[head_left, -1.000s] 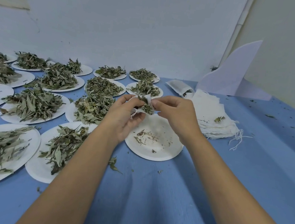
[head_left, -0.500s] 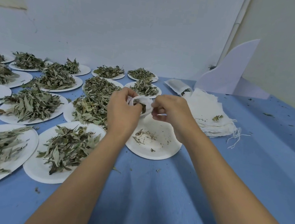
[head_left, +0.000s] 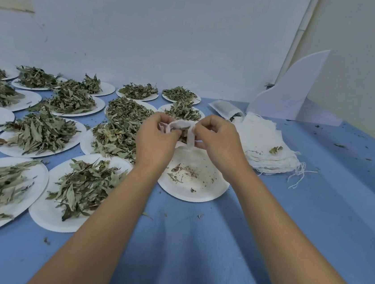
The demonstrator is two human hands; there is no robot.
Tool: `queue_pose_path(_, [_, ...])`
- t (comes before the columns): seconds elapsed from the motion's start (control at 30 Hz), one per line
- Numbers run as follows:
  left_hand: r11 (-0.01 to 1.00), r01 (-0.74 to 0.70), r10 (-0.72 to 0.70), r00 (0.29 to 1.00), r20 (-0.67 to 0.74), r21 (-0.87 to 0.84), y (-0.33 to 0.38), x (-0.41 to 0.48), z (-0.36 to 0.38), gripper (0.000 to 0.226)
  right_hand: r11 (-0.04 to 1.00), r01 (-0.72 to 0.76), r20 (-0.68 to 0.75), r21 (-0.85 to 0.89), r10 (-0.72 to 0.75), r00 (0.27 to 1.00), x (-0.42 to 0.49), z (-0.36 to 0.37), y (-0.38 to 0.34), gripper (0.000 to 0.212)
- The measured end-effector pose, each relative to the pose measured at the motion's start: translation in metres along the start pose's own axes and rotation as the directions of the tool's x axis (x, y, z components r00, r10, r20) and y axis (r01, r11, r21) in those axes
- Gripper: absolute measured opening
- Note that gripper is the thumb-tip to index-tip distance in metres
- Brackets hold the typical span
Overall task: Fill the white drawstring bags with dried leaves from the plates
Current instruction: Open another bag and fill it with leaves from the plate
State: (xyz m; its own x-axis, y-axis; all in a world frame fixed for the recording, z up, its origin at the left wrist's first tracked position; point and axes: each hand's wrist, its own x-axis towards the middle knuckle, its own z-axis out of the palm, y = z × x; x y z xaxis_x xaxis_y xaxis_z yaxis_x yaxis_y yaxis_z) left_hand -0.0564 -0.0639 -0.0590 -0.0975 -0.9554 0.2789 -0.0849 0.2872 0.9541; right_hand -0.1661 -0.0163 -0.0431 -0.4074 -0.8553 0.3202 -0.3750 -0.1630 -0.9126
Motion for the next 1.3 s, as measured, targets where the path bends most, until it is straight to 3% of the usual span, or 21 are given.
queue_pose_path(0.17, [0.989, -0.076, 0.095, 0.985, -0.147, 0.129, -0.003, 0.004, -0.004, 0.017, 0.978, -0.025, 0.185, 0.207, -0.014, 0.983, -0.003, 0.003, -0.007, 0.026])
queue_pose_path(0.27, [0.994, -0.065, 0.074, 0.992, -0.101, 0.088, -0.001, 0.003, -0.002, 0.02, 0.979, -0.031, 0.093, 0.203, 0.012, 0.996, -0.002, 0.003, -0.002, 0.025])
queue_pose_path(0.4, [0.996, 0.009, -0.009, 1.0, 0.0, -0.085, 0.006, 0.001, 0.002, 0.018, 0.998, -0.019, -0.027, 0.06, 0.02, 0.999, 0.001, 0.003, 0.006, 0.018])
queue_pose_path(0.53, [0.993, -0.109, 0.113, 0.99, -0.089, 0.044, 0.001, 0.0, 0.0, 0.018, 0.987, 0.0, 0.054, 0.158, -0.008, 0.999, -0.002, 0.004, 0.002, 0.02])
queue_pose_path(0.63, [0.993, -0.086, 0.099, 0.979, -0.178, 0.08, -0.003, 0.002, -0.002, 0.017, 0.955, -0.013, 0.161, 0.296, -0.037, 0.986, -0.006, 0.003, -0.003, 0.025])
queue_pose_path(0.7, [0.993, -0.091, 0.105, 0.974, -0.199, 0.077, -0.003, 0.003, -0.004, 0.019, 0.953, -0.014, 0.161, 0.302, -0.037, 0.986, -0.007, 0.004, -0.004, 0.026])
queue_pose_path(0.8, [0.997, -0.076, 0.075, 0.989, -0.124, -0.009, 0.0, 0.003, -0.003, 0.016, 0.966, 0.004, 0.067, 0.258, -0.022, 0.998, -0.006, 0.006, -0.002, 0.021])
queue_pose_path(0.93, [0.989, 0.023, -0.014, 0.998, 0.058, -0.144, 0.001, 0.003, 0.001, 0.034, 0.992, 0.001, -0.013, 0.129, 0.001, 1.0, -0.002, 0.003, 0.005, 0.018])
queue_pose_path(1.0, [0.998, -0.02, 0.023, 0.999, 0.042, -0.064, -0.001, 0.003, 0.002, 0.039, 0.994, 0.008, -0.006, 0.108, -0.008, 1.0, -0.003, 0.003, 0.005, 0.019])
queue_pose_path(1.13, [0.997, -0.037, 0.041, 0.997, -0.065, 0.072, -0.007, 0.003, 0.001, 0.035, 0.972, 0.052, 0.059, 0.227, -0.067, 0.996, -0.005, 0.004, 0.002, 0.017])
queue_pose_path(1.23, [1.0, -0.002, 0.002, 0.999, -0.033, 0.007, -0.005, 0.004, 0.0, 0.03, 0.953, 0.029, 0.079, 0.302, -0.056, 0.995, -0.006, 0.004, -0.001, 0.016])
queue_pose_path(1.3, [0.99, 0.062, -0.059, 0.998, 0.031, -0.123, 0.0, 0.003, -0.001, 0.026, 0.948, 0.033, 0.01, 0.317, -0.038, 0.999, -0.007, 0.003, -0.001, 0.015])
